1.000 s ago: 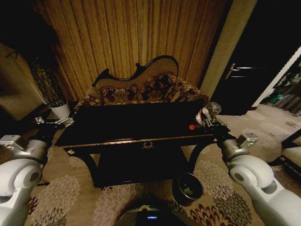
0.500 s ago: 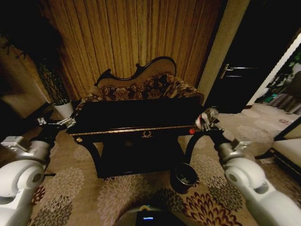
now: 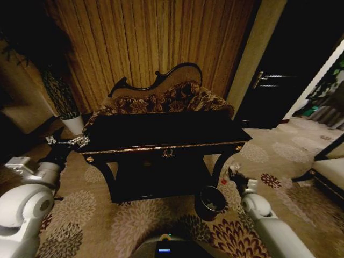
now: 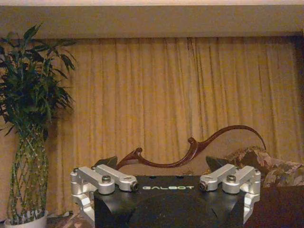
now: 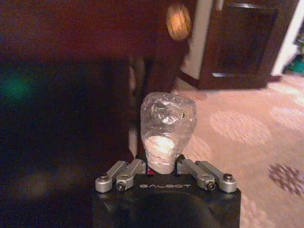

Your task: Move to the front of the table and place the trash on the table into the trash bin.

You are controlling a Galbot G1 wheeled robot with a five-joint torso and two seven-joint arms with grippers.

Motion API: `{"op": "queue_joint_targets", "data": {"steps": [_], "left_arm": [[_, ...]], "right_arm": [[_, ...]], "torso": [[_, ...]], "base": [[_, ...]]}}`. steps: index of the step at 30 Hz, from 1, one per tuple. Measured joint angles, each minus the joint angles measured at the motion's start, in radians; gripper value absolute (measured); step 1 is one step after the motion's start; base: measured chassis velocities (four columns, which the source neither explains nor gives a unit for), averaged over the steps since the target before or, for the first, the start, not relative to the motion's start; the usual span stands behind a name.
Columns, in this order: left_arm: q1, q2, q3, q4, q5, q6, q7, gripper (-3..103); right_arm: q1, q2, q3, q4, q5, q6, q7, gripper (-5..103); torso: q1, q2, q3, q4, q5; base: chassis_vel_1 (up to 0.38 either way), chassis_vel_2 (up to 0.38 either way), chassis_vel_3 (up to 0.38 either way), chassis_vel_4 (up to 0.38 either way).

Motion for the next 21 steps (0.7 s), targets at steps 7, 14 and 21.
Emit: {"op": "queue_joint_targets", "data": {"steps": [7,14,21], "left_arm": [[0.016,-0.005,-0.002,-0.010,0.003,0.001,0.000,100],[0.020,-0.003,0.004,-0.015,0.013,0.003,0.001,100],[0.019,0.000,0.010,-0.010,0.016,0.004,0.001,100]], "right_arm": [[0.056,0.085,-0.016,-0.185,-0.032,0.087,-0.011,24],[0.112,0.166,-0.030,-0.294,-0.044,0.193,-0.008,24],[0.101,0.173,-0.026,-0.310,-0.076,0.204,-0.008,38]], "torso": [[0.000,0.000,0.000,-0.0001,0.0000],[0.000,0.000,0.000,0.0003,-0.0001],[0.000,0.000,0.000,-0.0003,0.0001]], "base": [[0.000,0.000,0.000,0.000],[0.000,0.000,0.000,0.000],[0.000,0.000,0.000,0.000]]}}
